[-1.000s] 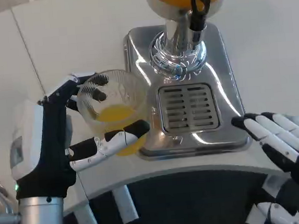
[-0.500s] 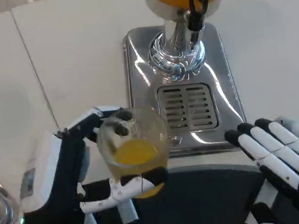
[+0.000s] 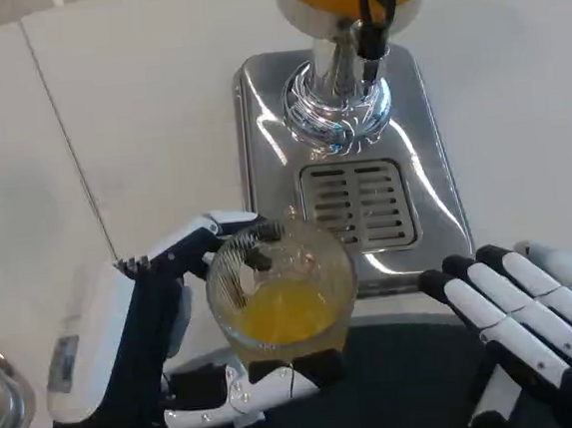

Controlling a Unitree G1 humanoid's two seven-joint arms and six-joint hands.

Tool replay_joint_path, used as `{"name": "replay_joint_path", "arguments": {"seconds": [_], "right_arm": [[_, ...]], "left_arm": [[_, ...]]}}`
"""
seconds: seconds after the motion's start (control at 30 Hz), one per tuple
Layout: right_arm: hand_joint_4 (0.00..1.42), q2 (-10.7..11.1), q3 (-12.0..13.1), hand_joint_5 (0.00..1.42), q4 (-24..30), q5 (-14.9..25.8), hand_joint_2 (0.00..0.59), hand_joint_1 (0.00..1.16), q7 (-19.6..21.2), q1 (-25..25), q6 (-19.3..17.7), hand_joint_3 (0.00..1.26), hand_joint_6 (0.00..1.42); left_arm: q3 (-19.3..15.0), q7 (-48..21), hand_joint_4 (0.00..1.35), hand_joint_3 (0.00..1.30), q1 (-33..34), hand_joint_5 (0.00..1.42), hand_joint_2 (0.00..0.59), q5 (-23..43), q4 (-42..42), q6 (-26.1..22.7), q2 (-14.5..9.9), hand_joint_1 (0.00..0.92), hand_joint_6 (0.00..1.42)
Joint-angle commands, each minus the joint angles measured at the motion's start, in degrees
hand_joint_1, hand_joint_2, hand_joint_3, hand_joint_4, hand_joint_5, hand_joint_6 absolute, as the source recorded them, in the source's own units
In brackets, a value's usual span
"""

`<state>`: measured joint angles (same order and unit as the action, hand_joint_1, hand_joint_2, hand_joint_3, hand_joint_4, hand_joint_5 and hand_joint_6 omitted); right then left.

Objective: Grasp the cup under the faucet to collect the drink, then remove the cup.

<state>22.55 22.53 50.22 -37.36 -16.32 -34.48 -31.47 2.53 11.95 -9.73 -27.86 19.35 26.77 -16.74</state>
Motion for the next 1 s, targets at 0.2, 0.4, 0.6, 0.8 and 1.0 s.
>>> {"name": "replay_joint_path", "arguments": {"seconds": [0.2, 0.4, 0.6, 0.8, 1.0], "right_arm": [[0.0, -3.87, -2.25, 0.0, 3.3, -1.33, 0.564, 0.0, -0.15, -2.03, 0.33, 0.0, 0.0], [0.0, -5.27, -3.53, 0.0, 2.71, -2.86, 0.57, 0.0, 1.84, -1.77, -1.82, 0.0, 0.0], [0.0, -6.26, -4.72, 0.0, 2.03, -4.09, 0.576, 0.0, 2.54, -1.97, -2.72, 0.0, 0.0], [0.0, -7.21, -6.26, 0.0, 1.81, -5.2, 0.579, 0.0, 2.8, -2.06, -2.75, 0.0, 0.0], [0.0, -7.29, -7.1, 0.0, 1.92, -5.18, 0.577, 0.0, 2.53, -1.61, -2.04, 0.0, 0.0]], "left_arm": [[0.15, 0.5, 1.21, 1.15, -0.11, 1.3, 0.0, -1.08, 1.72, 3.99, 1.13, 0.776, 1.42], [0.09, 0.28, 1.2, 1.16, -0.85, 1.3, 0.0, -1.17, 0.83, 5.82, 0.85, 0.776, 1.42], [-0.53, 1.01, 1.2, 1.16, -1.6, 1.3, 0.0, -3.25, 1.23, 6.99, 1.09, 0.776, 1.42], [-0.41, 1.19, 1.18, 1.17, -1.42, 1.3, 0.0, -4.22, 0.88, 7.79, 1.55, 0.779, 1.42], [-1.02, 0.82, 1.18, 1.17, -1.92, 1.3, 0.0, -3.95, -0.06, 8.41, 1.04, 0.783, 1.42]]}}
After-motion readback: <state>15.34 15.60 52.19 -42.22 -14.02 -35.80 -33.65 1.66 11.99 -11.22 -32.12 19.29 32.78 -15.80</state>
